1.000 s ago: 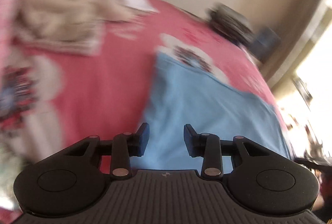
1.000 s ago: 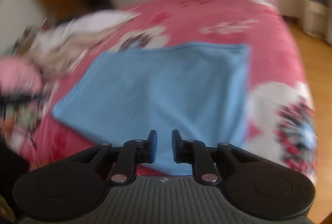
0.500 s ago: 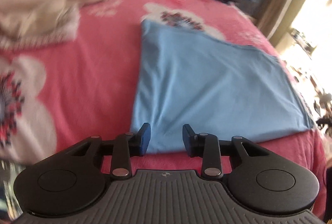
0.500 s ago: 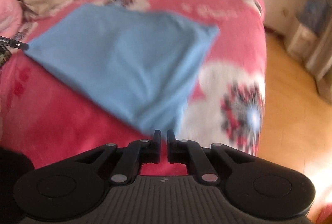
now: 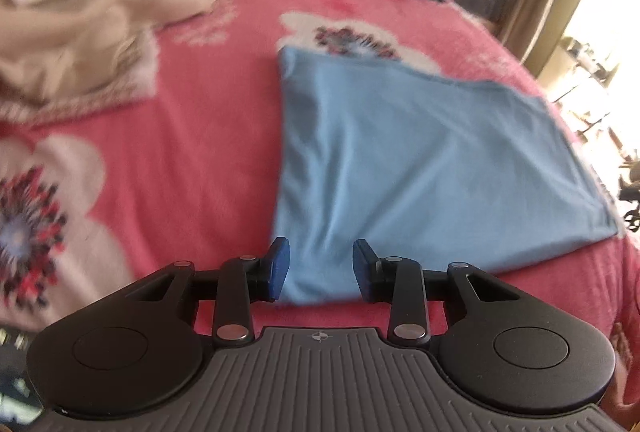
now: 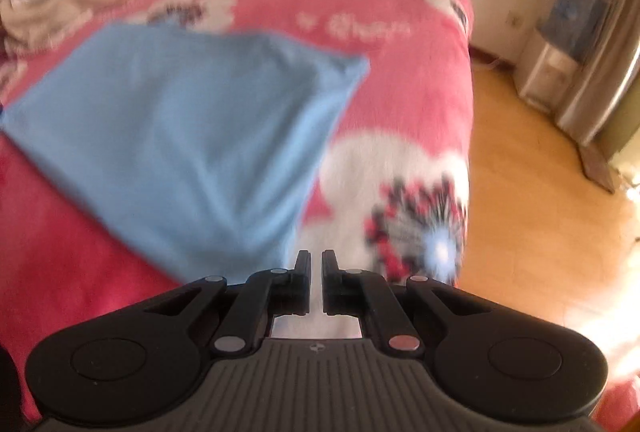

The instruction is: Fold clothes

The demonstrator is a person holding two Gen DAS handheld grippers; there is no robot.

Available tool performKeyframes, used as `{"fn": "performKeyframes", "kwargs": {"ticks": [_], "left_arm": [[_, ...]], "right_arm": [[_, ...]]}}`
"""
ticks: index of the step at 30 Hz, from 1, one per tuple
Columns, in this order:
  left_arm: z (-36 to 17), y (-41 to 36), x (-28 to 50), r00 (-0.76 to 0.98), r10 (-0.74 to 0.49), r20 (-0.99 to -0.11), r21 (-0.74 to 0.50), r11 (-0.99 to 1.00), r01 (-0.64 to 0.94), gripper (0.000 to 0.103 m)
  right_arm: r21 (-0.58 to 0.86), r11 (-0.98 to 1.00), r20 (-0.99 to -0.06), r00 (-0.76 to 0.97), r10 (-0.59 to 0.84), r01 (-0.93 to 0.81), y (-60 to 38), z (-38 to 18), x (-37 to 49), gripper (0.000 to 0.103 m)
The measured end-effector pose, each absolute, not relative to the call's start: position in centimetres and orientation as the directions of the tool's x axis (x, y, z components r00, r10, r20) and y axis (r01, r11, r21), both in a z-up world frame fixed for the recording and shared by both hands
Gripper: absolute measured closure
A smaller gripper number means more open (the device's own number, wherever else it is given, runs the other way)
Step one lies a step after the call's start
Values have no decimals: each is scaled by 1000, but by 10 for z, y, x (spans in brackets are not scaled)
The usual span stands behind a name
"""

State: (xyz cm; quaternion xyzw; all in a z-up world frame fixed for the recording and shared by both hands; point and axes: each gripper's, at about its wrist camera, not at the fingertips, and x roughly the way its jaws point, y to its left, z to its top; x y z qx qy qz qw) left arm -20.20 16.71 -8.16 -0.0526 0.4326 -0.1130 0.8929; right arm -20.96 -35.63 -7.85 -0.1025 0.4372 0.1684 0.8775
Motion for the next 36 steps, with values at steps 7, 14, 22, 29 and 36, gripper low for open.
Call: {"fn": "performKeyframes", "kwargs": {"ticks": [7,14,22,29,36], "left_arm": [[-114,176,-186,638,-172,-751,-203,979,26,72],[-83,185,-171,682,-227,-695,-264,963,51,69],[-119,146,-112,676,-202,-709,-226,973,53,75],[-89,144,-89,716,-267,-645,-268,956,115,68],[-111,146,-52,712,-105,-694,-167,986,-17,69]], "right_arm": [[81,904,-816,493,303,-421,-324,-117,-166,100],[145,960,-773,578,262,-241,-358,-106,-149,98],[111,943,-773,569,281,-315,-320,-123,-107,100],[95,963,-728,642,240,-253,-337,-100,-93,99],[109,976,-732,648,208,-190,-329,-124,-48,99]]}}
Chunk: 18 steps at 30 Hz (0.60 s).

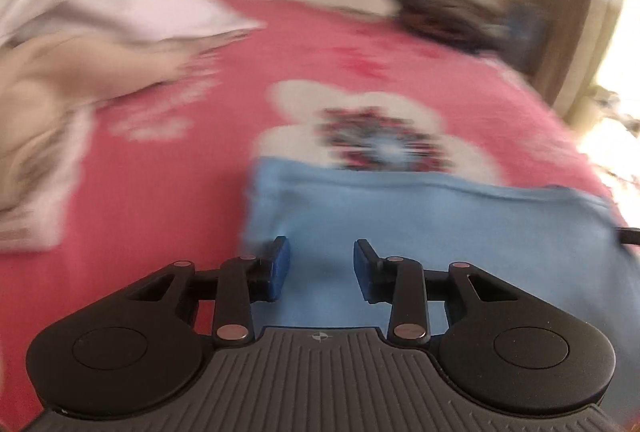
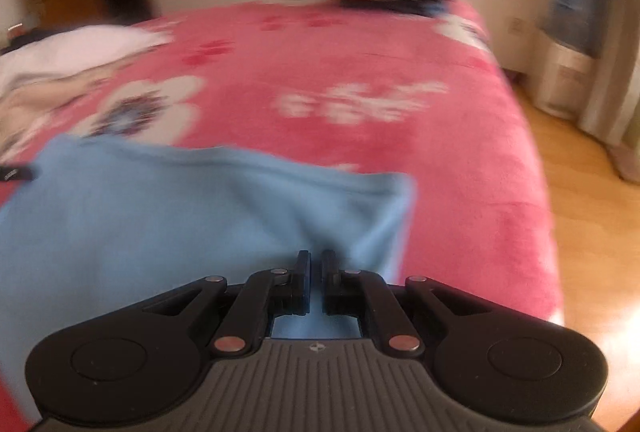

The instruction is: Fold clothes

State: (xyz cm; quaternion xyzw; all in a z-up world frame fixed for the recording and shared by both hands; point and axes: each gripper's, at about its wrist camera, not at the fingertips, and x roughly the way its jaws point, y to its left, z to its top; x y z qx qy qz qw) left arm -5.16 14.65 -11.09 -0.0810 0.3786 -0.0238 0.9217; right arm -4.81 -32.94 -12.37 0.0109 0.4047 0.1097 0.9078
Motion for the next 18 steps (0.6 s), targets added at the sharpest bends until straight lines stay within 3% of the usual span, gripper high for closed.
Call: {"fn": "performKeyframes", "kwargs": {"ticks": [2,6,9,11,14,18], "left_arm": [[-103,159,-53,730,-109,-675,-200,979,-38,68],[-96,141,-45,724,-206,-658,-185,977,110,67],[-110,123,-25,696,-170,-698,-101,985,139,66],[-113,129,-15,712,-91,-696,-85,995,44,66],[-102,149,-14,734,-65,-677,-182,980,-81,66],[-81,138,-37,740,-81,-667,-194,979,-67,66]], "right_arm": [[94,987,-708,688,159,-131,-340,-114,-47,99],[127,966,-683,686,251,-226,-332,-105,-41,99],[108,964,-708,663,245,-242,-318,-121,-24,99],[106,975,-718,663,211,-196,-318,-130,-12,100],[144,989,-683,718,132,-45,-335,-121,-10,98],[78,993,-600,792,114,-84,-326,-88,-40,98]]}}
